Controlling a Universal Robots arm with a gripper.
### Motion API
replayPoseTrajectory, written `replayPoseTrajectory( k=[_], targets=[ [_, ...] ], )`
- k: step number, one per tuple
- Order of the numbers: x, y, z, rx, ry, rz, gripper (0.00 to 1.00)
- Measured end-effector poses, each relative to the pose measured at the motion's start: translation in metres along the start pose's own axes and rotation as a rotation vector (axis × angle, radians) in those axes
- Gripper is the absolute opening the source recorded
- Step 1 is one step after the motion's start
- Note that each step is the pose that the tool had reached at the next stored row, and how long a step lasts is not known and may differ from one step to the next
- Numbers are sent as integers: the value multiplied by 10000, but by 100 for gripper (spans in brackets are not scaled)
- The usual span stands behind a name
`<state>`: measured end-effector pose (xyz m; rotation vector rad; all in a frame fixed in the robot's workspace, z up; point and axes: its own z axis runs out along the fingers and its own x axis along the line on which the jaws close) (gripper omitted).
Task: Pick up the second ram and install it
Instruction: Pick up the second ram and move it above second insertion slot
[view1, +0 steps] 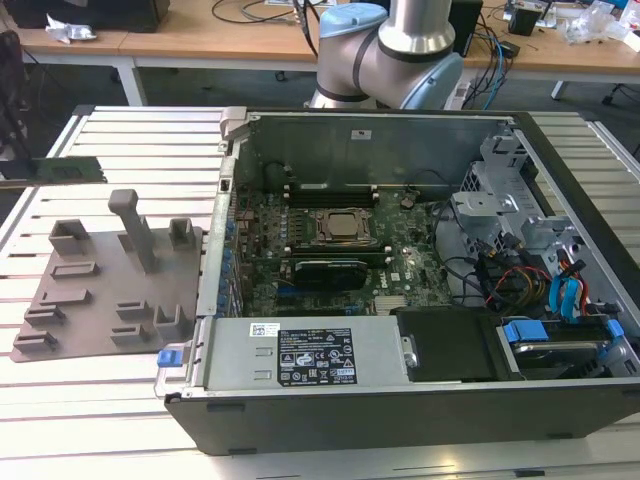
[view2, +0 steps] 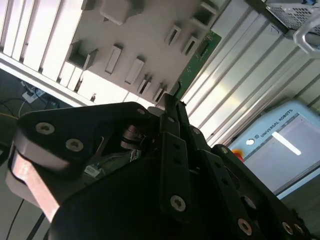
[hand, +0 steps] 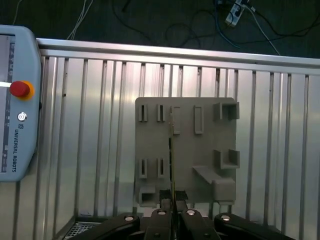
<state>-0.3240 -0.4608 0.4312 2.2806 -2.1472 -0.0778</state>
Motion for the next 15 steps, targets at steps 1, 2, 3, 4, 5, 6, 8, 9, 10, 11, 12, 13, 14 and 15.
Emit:
replayPoseTrajectory(
  k=[1, 2, 3, 4, 5, 6, 8, 9, 10, 11, 12, 13, 14, 15],
  targets=[
    [3, -40, -2, -3, 1, 0, 14],
    [9, -141, -5, -3, 0, -2, 14],
    [15, -245, -9, -4, 0, 0, 14],
    [22, -352, -13, -5, 0, -2, 14],
    [26, -431, -16, -6, 0, -1, 14],
    [30, -496, -19, -7, 0, 0, 14],
    [36, -589, -22, -7, -1, -2, 14],
    [41, -683, -26, -9, 0, 0, 14],
    [45, -752, -29, -10, 1, 0, 14],
    [50, -818, -32, -10, 0, -3, 14],
    [53, -886, -34, -11, -1, 0, 14],
    [59, -979, -38, -13, -1, -1, 14],
    [63, -1051, -42, -16, 0, -1, 14],
    [66, -1101, -43, -15, -1, 0, 14]
  ],
)
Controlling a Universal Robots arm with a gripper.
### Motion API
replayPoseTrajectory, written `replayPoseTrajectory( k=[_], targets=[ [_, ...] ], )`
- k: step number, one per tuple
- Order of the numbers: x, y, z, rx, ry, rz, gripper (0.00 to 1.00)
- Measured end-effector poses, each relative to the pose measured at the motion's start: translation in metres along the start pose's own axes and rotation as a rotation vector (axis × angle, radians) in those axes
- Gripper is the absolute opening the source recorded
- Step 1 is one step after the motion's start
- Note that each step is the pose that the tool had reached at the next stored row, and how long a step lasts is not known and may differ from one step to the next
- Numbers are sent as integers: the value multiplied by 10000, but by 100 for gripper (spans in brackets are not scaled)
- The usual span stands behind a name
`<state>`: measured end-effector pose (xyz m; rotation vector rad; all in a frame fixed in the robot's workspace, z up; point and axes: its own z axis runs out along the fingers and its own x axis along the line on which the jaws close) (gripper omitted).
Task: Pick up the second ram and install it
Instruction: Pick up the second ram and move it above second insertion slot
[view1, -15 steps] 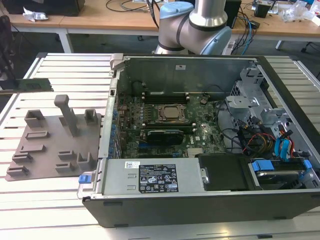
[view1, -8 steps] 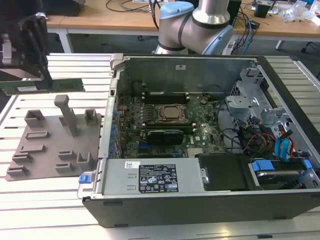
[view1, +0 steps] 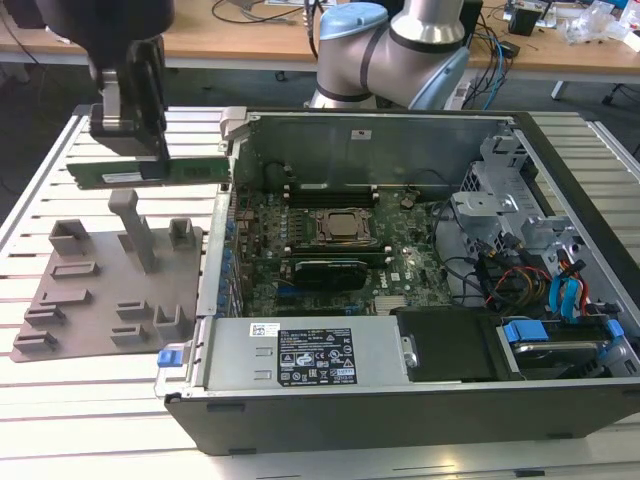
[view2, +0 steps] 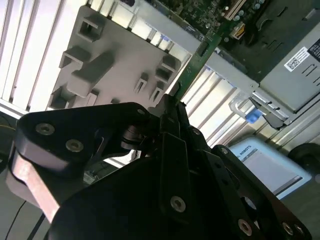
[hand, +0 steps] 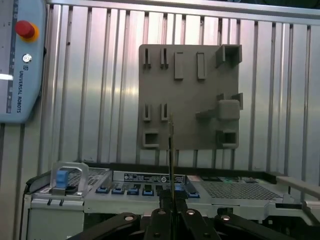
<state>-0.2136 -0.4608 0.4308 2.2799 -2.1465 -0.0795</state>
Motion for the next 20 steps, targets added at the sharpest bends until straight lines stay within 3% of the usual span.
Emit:
replayPoseTrajectory(
  k=[4, 7, 8, 14, 18, 20],
  targets=[
    [9, -171, -8, -6, 0, 0, 14],
    [6, -368, -13, -20, -1, 1, 14],
    [2, -397, -13, -21, -3, 1, 14],
    [-74, -639, 7, -42, -35, 0, 14],
    [-138, -826, 56, -83, -120, -3, 14],
    [-156, -883, 67, -79, -231, -8, 14]
  ],
)
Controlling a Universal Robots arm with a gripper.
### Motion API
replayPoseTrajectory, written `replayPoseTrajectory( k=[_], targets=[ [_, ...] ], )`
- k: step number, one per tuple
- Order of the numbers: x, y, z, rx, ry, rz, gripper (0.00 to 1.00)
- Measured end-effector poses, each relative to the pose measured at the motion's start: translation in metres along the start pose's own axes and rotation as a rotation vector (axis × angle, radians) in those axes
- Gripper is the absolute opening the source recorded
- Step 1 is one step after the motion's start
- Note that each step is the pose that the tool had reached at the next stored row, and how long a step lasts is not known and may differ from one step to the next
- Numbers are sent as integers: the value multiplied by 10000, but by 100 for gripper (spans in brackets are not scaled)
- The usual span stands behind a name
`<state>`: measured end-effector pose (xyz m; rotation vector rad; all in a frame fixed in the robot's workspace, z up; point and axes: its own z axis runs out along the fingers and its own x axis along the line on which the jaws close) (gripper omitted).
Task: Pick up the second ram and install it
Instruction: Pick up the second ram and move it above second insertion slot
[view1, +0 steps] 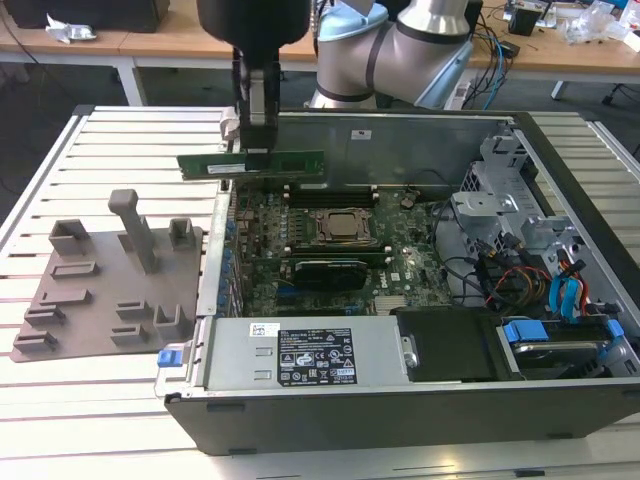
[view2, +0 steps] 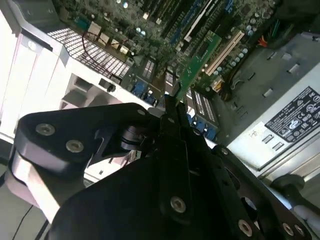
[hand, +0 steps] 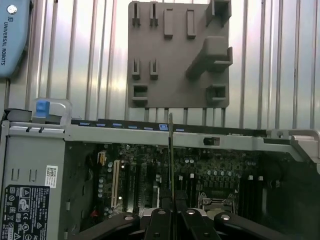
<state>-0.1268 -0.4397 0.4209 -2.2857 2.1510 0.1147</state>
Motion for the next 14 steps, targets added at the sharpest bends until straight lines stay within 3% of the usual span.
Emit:
replayPoseTrajectory(
  k=[1, 2, 14],
  targets=[
    [-17, -61, 17, 4, -93, -6, 14],
    [-30, -96, 39, 0, -104, -6, 14],
    [-142, -438, 229, -72, -146, -3, 14]
  ],
)
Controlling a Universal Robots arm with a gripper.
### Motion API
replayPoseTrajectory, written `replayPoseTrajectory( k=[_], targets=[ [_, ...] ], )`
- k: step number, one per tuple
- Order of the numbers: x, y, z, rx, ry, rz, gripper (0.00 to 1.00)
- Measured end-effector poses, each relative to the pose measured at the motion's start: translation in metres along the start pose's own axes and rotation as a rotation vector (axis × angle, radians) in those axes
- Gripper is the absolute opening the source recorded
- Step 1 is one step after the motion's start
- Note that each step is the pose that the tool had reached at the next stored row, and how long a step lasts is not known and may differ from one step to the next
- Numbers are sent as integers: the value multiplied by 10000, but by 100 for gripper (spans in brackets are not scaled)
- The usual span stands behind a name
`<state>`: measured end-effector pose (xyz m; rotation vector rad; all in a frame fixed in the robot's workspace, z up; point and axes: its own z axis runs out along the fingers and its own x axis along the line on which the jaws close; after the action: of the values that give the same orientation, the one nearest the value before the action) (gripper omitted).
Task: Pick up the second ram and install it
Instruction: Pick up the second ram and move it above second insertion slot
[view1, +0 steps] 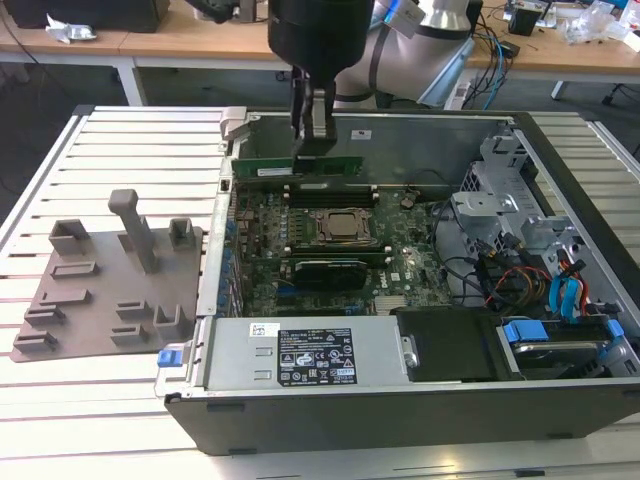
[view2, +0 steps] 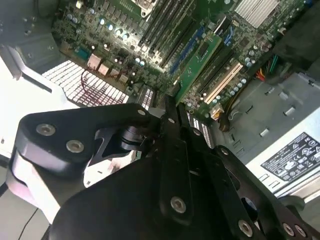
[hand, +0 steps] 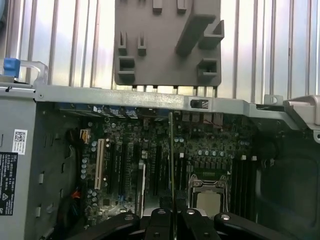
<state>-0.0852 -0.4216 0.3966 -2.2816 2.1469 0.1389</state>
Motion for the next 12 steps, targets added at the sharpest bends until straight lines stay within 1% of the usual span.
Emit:
replayPoseTrajectory(
  k=[2, 4, 6, 12],
  targets=[
    [-26, -50, 23, -13, 1, 0, 14],
    [-63, -124, 54, -25, -1, 2, 14],
    [-89, -171, 77, -34, -1, 3, 14],
    [-216, -387, 185, -77, -4, 5, 14]
  ],
)
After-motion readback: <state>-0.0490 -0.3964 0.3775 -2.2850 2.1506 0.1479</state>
